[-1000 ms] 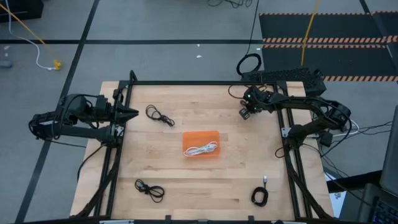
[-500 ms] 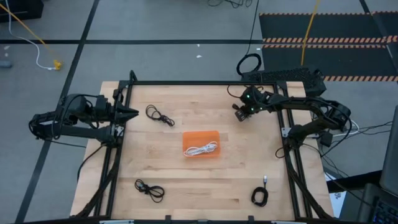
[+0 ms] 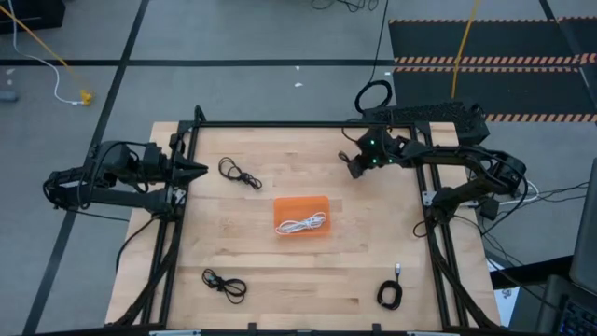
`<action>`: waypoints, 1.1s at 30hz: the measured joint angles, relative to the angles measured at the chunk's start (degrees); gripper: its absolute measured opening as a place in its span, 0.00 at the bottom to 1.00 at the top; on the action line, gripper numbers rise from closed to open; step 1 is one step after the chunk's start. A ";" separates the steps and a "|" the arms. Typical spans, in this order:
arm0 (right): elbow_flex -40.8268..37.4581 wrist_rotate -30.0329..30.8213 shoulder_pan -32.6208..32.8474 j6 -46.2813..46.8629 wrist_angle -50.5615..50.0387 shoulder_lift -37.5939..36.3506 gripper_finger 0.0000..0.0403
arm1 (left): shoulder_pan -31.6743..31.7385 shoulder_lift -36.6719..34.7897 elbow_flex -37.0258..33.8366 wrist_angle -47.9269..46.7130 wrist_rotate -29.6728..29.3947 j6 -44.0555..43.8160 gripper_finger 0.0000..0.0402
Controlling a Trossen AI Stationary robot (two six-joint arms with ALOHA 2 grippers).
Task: Pick and place USB-C Cables
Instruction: Put the black charger cable into the orange bin
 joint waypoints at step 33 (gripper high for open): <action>-0.02 -14.77 15.96 7.92 29.00 0.00 0.00 | 0.01 0.00 0.00 -0.01 0.00 0.01 0.10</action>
